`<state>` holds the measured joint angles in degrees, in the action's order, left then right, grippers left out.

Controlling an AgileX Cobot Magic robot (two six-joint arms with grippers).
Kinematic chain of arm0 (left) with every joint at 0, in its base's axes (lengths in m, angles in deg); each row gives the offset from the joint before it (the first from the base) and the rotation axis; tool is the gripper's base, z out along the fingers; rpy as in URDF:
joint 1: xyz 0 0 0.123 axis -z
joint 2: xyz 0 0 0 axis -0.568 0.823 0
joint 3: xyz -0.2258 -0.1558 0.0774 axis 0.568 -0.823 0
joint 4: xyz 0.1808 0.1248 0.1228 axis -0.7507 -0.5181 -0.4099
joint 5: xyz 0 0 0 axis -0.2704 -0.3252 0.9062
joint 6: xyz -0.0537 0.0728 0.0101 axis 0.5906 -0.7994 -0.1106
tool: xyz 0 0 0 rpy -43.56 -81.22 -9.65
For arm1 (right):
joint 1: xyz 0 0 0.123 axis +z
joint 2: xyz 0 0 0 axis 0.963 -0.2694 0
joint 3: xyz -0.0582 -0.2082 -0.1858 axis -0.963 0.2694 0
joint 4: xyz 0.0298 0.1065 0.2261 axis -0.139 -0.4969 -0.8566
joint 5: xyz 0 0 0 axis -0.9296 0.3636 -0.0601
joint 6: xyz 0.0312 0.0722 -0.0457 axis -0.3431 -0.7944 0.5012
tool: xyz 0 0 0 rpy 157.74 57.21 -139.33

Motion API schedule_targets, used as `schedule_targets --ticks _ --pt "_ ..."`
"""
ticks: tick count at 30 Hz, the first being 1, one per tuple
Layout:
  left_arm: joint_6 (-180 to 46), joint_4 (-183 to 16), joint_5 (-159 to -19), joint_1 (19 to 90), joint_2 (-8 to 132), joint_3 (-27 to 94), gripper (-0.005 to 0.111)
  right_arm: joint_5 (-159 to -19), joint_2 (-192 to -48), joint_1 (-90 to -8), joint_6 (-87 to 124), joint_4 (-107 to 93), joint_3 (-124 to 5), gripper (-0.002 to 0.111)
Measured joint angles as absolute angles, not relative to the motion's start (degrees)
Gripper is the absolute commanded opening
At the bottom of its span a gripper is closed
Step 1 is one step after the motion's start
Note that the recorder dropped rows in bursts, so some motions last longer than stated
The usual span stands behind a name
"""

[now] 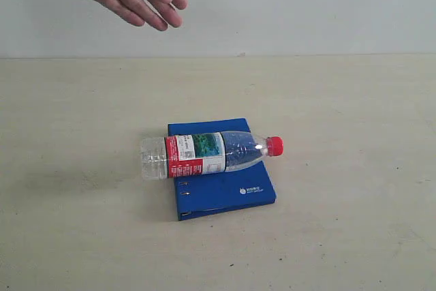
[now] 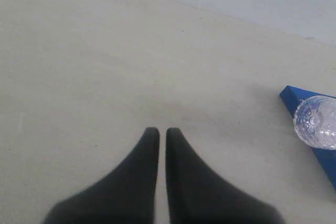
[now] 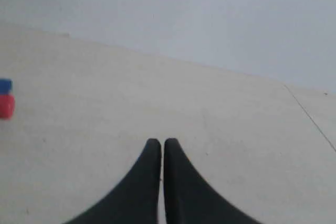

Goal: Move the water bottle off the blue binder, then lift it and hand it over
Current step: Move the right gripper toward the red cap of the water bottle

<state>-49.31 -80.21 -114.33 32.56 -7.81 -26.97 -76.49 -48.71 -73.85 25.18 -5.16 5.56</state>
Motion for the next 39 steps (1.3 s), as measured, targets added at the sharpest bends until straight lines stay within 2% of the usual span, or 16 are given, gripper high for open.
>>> schedule_targets --ticks 6,11,17,22,27,31,39 --pt "-49.3 -80.2 -114.3 32.6 -7.8 -27.0 0.004 -88.0 -48.7 -73.8 16.4 -15.9 5.6 0.0" --pt "-49.3 -80.2 -114.3 32.6 -7.8 -27.0 0.004 -90.0 -48.7 -73.8 3.2 -24.8 5.6 0.0" --pt "-49.3 -80.2 -114.3 32.6 -7.8 -27.0 0.004 -76.1 -48.7 -73.8 -2.9 -27.6 4.6 0.0" --pt "-49.3 -80.2 -114.3 32.6 -7.8 -27.0 0.004 -67.2 -50.4 -71.6 10.0 -37.7 -3.3 0.0" --pt "-49.3 -80.2 -114.3 32.6 -7.8 -27.0 0.004 -55.7 -63.5 -68.0 24.5 -45.8 -11.7 0.0" --pt "-49.3 -80.2 -114.3 32.6 -7.8 -27.0 0.004 -46.3 -79.5 -65.5 33.8 -46.8 -16.5 0.0" --pt "-49.3 -80.2 -114.3 32.6 -7.8 -27.0 0.004 -45.0 -103.6 -65.2 42.1 -49.6 -23.0 0.002"
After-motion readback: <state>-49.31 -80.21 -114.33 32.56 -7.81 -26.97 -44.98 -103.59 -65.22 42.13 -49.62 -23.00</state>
